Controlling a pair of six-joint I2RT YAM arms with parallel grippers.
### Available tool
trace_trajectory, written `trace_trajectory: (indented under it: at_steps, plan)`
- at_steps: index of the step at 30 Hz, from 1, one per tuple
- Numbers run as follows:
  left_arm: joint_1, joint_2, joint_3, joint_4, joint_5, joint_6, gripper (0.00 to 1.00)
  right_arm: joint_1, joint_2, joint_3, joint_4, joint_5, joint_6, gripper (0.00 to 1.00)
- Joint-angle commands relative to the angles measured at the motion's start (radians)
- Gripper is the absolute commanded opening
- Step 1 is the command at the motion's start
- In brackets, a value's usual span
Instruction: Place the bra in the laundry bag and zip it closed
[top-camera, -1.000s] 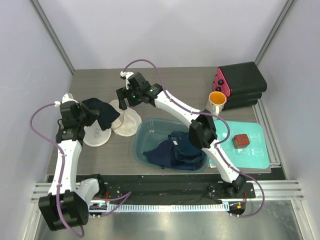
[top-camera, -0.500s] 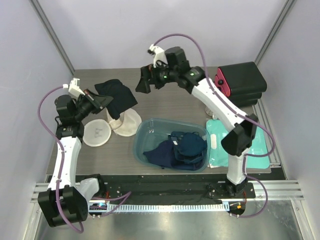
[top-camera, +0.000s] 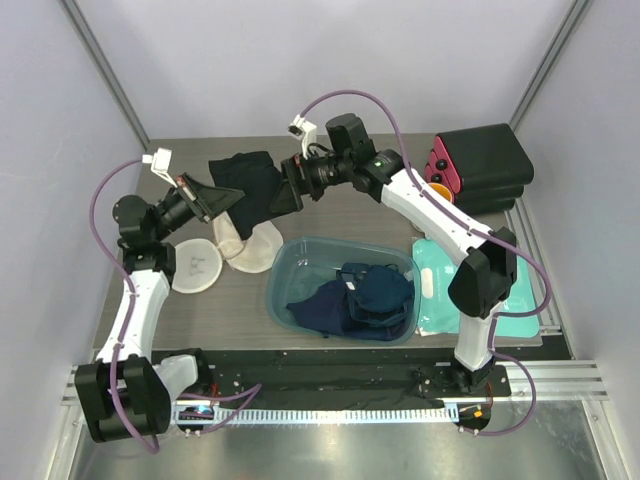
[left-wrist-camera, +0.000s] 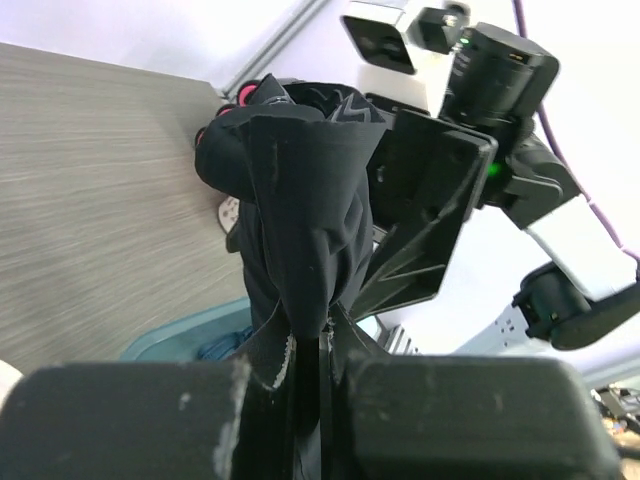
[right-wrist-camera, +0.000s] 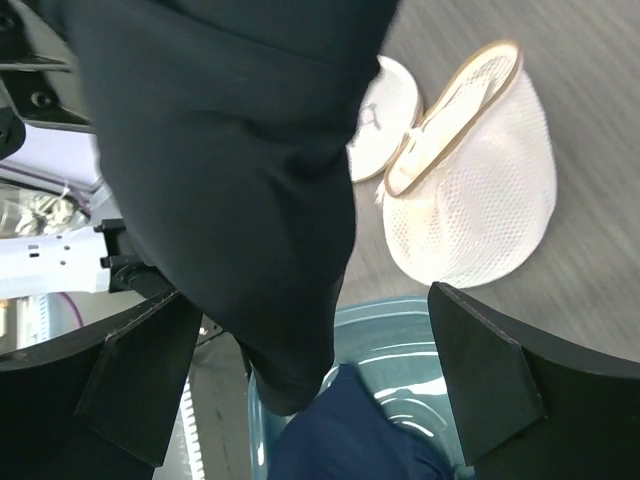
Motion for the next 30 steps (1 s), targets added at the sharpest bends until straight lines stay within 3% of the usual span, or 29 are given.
trace_trajectory:
  at_steps: [1,3,4,5,6,8,12,16,20,23,27,30]
  plan:
    - [-0.010,-0.030,0.007,0.050,0.028,-0.018,0.00,-0.003,-0.062,-0.018,0.103,-0.040,0.050,1.00]
    - [-0.001,-0.058,0.051,-0.247,-0.096,0.153,0.00,-0.008,-0.066,-0.034,0.115,0.085,0.082,1.00]
    - [-0.001,-0.082,0.118,-0.556,-0.284,0.239,0.00,-0.012,-0.066,-0.036,0.114,0.162,0.125,1.00]
    - [-0.001,-0.087,0.151,-0.711,-0.396,0.334,0.00,-0.011,-0.063,-0.036,0.112,0.246,0.151,1.00]
    - [-0.001,-0.092,0.183,-0.810,-0.484,0.373,0.00,-0.006,-0.057,-0.033,0.108,0.401,0.177,1.00]
    - [0.001,-0.101,0.228,-0.956,-0.679,0.414,0.00,0.017,-0.014,-0.022,0.112,0.471,0.226,1.00]
    - [0.024,-0.077,0.231,-1.016,-0.744,0.431,0.00,0.060,0.113,0.068,0.128,0.545,0.270,0.89]
    - [0.051,0.017,0.242,-1.059,-0.732,0.465,0.00,0.110,0.234,0.179,0.129,0.542,0.237,0.86]
    - [0.110,0.118,0.202,-0.989,-0.646,0.442,0.00,0.153,0.343,0.280,0.120,0.507,0.217,0.84]
    - [0.140,0.173,0.131,-0.849,-0.537,0.344,0.00,0.169,0.408,0.335,0.112,0.497,0.213,0.82]
    - [0.142,0.167,0.033,-0.675,-0.523,0.274,0.00,0.173,0.461,0.367,0.115,0.500,0.211,0.67]
    - [0.144,0.173,0.021,-0.665,-0.534,0.264,0.00,0.175,0.491,0.380,0.118,0.507,0.208,0.58]
